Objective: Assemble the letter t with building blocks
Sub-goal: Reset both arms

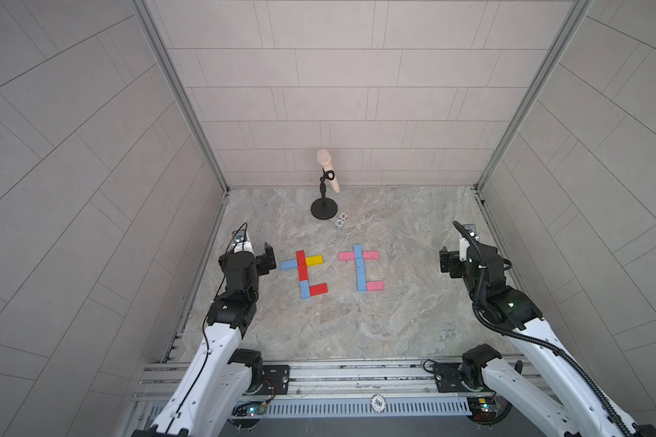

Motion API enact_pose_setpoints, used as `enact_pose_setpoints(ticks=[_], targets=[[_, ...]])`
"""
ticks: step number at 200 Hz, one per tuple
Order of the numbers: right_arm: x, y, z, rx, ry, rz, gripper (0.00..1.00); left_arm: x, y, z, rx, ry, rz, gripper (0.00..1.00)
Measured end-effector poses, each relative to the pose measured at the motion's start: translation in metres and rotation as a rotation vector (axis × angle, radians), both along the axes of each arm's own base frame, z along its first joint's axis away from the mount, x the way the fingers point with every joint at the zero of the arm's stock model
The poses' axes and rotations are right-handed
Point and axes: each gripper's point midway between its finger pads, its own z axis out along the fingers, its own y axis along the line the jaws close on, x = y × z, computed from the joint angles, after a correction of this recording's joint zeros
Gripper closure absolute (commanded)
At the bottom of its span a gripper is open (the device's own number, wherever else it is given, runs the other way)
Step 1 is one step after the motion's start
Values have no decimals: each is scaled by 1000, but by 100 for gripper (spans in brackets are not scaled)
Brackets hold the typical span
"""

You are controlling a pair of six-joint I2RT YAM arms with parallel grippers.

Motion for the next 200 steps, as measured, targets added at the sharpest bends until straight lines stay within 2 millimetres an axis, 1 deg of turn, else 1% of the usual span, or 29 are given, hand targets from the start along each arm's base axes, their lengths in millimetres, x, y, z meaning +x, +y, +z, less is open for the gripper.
enact_pose_setpoints(ticks=[17, 36, 62, 90, 97, 111, 130, 152, 161, 174, 184, 200], targets=[[4, -4, -16, 11, -8, -35, 0, 16, 4, -12, 10, 10, 13, 0], [8, -12, -38, 17, -8, -79, 1, 26, 8, -25, 11, -6, 26, 0], [16, -21, -71, 13, 9, -135, 0, 34, 14, -52, 11, -2, 44, 0], [19, -26, -106, -7, 26, -162, 0, 39, 14, -83, 11, 19, 39, 0], [18, -28, -114, -14, 30, -165, 0, 41, 13, -87, 10, 23, 33, 0], [12, -32, -126, -33, 32, -177, 1, 48, 12, -87, 0, -4, 15, 0], [5, -42, -128, -28, -17, -205, 1, 59, 3, -91, -11, -20, -36, 0], [1, -68, -119, 23, -102, -287, 1, 65, -4, -96, -11, -16, -80, 0], [3, -73, -117, 37, -121, -296, 0, 66, -7, -95, -9, -21, -95, 0], [12, -69, -120, 52, -103, -264, 0, 70, -13, -93, 1, -26, -121, 0], [23, -64, -120, 59, -95, -238, 0, 72, -15, -92, 6, -28, -132, 0], [43, -59, -127, 56, -64, -211, 0, 73, -17, -90, 12, -35, -141, 0]])
